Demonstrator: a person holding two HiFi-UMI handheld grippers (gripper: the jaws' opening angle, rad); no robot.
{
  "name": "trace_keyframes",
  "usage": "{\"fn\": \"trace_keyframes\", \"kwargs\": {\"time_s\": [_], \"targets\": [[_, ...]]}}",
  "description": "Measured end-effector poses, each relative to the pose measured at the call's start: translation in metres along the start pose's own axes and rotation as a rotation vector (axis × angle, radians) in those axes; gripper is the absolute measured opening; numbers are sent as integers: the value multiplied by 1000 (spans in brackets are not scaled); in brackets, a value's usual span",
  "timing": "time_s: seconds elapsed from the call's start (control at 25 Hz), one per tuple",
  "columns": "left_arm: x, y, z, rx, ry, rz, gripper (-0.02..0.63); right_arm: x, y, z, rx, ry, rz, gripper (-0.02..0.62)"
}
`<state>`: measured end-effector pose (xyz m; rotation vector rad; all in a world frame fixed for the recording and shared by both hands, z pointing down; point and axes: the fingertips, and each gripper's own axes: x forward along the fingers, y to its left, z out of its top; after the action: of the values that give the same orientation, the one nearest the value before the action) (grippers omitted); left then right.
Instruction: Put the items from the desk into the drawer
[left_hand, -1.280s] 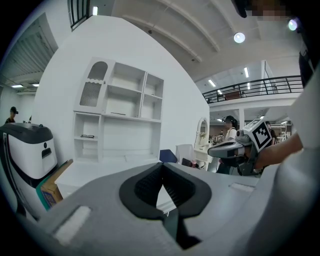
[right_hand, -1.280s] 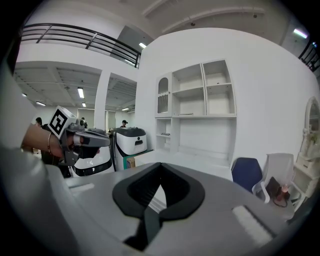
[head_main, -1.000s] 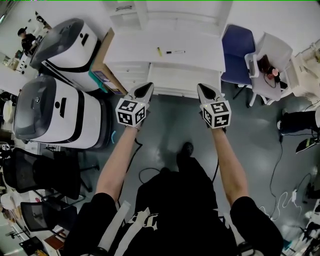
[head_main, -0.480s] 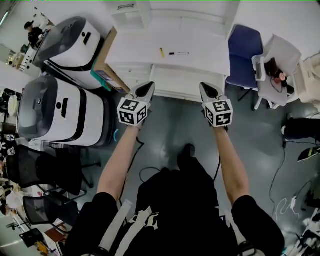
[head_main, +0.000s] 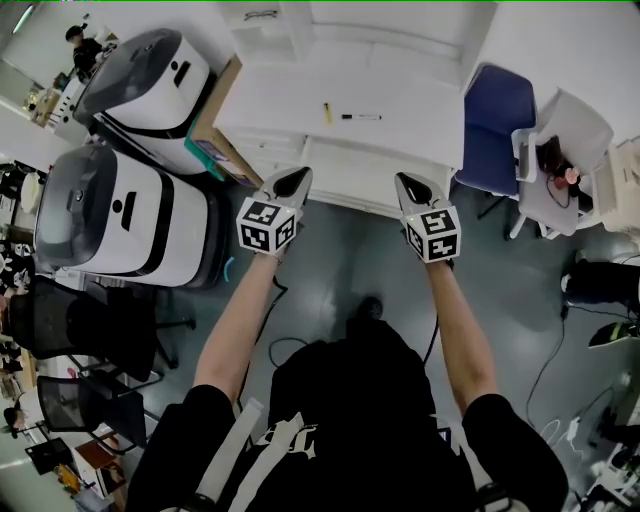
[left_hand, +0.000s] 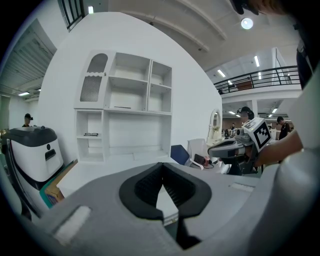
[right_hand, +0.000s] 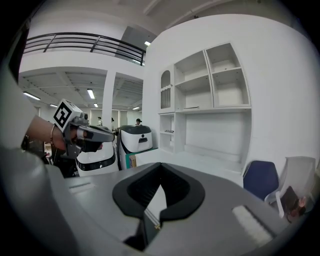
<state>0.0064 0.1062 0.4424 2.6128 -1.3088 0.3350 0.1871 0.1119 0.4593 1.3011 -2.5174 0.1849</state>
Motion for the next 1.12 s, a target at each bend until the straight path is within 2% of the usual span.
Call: {"fn": "trace_keyframes", "kwargs": {"time_s": [0.4,0.44,0.68,1.12], "targets": [[20,-6,2,-11,-6,44,0,7,-21,2,-19,-31,37,15],[21,-7,3,-11,-7,44,0,7,-22,2,-16,-31,43,66],[26,-12,7,-9,-17,48,0,5,-26,1,-7,-34,56,173],[39,-15,11,-11,-25,34,0,3,-41,6,-9,-34,34,178]]}}
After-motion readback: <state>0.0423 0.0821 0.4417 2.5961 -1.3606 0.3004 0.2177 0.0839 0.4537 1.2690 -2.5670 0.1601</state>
